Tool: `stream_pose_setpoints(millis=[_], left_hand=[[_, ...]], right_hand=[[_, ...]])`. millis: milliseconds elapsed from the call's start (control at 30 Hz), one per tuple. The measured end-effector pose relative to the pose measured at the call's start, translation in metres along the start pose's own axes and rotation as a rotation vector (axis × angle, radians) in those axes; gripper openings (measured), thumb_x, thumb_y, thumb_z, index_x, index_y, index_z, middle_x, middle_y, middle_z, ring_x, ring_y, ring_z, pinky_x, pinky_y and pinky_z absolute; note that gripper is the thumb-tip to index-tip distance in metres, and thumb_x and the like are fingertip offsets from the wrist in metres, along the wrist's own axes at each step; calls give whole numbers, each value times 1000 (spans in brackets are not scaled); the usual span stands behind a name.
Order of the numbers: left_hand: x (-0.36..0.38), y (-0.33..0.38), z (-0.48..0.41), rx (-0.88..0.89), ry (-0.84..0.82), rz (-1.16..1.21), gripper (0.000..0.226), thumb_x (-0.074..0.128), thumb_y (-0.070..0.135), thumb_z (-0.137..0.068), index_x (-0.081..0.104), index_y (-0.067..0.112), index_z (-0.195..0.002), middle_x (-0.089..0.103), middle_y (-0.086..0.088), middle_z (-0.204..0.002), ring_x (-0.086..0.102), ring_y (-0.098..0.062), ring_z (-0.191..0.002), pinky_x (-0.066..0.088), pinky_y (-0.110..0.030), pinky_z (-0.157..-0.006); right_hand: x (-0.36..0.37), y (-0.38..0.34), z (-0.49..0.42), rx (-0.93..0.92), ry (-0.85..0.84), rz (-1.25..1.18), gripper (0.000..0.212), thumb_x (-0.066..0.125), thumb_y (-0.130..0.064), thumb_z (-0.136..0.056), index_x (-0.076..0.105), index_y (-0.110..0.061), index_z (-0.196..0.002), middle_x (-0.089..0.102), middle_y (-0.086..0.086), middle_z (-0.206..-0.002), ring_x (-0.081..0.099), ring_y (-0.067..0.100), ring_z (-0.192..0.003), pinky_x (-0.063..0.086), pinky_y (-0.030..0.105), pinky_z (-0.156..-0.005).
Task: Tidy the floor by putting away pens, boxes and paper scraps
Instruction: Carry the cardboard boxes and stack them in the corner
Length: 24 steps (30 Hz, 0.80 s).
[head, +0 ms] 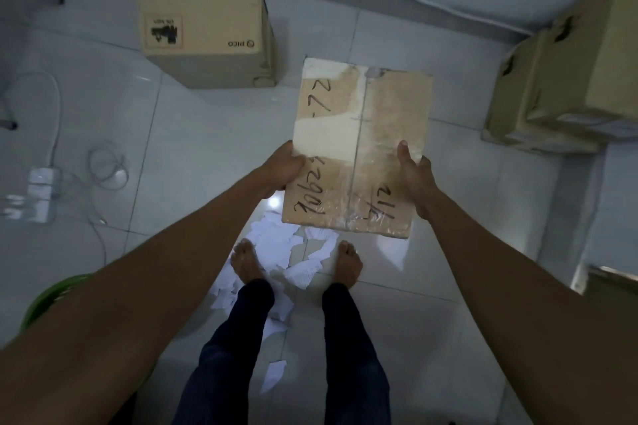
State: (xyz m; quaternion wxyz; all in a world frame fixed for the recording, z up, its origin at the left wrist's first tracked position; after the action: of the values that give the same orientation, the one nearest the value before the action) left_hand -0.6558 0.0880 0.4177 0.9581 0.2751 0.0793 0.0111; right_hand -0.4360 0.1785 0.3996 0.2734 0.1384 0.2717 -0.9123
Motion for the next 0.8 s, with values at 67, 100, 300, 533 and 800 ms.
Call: stream_pose_setpoints(millis=[67, 100, 300, 533, 800], left_hand=[[1, 17, 23, 78, 16, -16, 35, 34, 5, -99, 45, 11, -132, 55, -6, -114, 54, -18, -94, 49, -18, -56], [2, 29, 35, 88, 14, -23, 36, 34, 5, -99, 45, 12, -133, 55, -7, -117, 53, -19, -98, 48, -21, -66], [0, 94, 104, 166, -23, -38, 31, 40, 10, -97, 48, 13, -127, 62, -11, -121, 62, -19, -93, 50, -23, -59], [13, 156, 168, 220, -39, -48, 39, 40, 14, -97, 39, 17, -137, 58, -8, -126, 60, -21, -102, 48, -24, -60], [43, 220, 204, 314, -55, -87, 38, 43, 16, -97, 44, 16, -135, 60, -7, -123, 61, -22, -100, 49, -26, -63]], right_hand=[[-19, -15, 20, -27, 9, -29, 79, 40, -67, -89, 28, -12, -145, 39, 12, -147, 42, 32, -131, 37, 37, -96], [-29, -22, 30, -43, 24, -45, 76, 40, -65, -90, 31, -11, -143, 43, 11, -144, 44, 31, -128, 36, 34, -91], [-89, -60, 108, -102, 67, -84, 82, 40, -71, -86, 36, -11, -142, 46, 10, -142, 48, 31, -125, 39, 38, -97], [-158, -89, 180, -107, 149, -104, 91, 38, -77, -82, 38, -10, -143, 41, 13, -147, 43, 33, -130, 38, 41, -100], [-236, -108, 222, -188, 203, -117, 84, 36, -67, -90, 33, -3, -145, 33, 15, -152, 35, 33, -137, 31, 39, -108]])
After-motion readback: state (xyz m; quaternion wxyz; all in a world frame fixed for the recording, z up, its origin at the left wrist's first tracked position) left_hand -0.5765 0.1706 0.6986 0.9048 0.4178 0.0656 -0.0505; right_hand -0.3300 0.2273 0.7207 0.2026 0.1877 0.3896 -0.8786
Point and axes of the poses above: each hand's wrist, its own z-axis away from the middle knuckle, its own x-axis out of the palm, y = z × x, the point moved 3 cm from there along -z, towards the middle knuckle
